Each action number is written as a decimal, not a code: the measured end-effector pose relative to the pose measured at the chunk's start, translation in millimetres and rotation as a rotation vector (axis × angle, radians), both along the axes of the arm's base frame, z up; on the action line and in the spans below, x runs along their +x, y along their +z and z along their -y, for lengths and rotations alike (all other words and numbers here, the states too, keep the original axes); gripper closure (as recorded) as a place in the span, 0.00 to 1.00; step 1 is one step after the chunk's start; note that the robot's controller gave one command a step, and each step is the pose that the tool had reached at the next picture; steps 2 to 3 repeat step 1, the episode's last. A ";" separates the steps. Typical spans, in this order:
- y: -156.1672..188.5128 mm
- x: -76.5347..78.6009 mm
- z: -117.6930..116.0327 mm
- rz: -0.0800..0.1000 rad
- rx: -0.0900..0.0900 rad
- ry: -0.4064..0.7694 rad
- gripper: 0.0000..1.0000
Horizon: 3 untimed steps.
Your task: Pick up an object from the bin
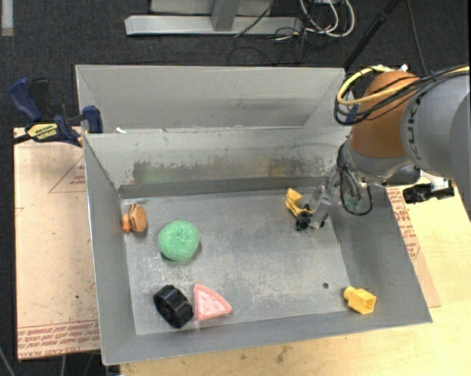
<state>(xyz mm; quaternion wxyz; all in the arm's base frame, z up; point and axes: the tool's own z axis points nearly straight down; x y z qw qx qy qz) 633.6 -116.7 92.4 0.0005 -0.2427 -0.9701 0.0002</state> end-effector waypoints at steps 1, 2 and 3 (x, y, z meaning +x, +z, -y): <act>20.7 0.8 -0.1 0.001 0.000 0.000 1.00; 20.7 0.8 -0.1 0.001 0.000 0.000 1.00; 20.7 0.8 -0.1 0.001 0.000 0.000 1.00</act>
Offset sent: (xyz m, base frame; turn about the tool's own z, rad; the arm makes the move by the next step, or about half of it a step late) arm 0.0000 0.0001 0.0102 0.0000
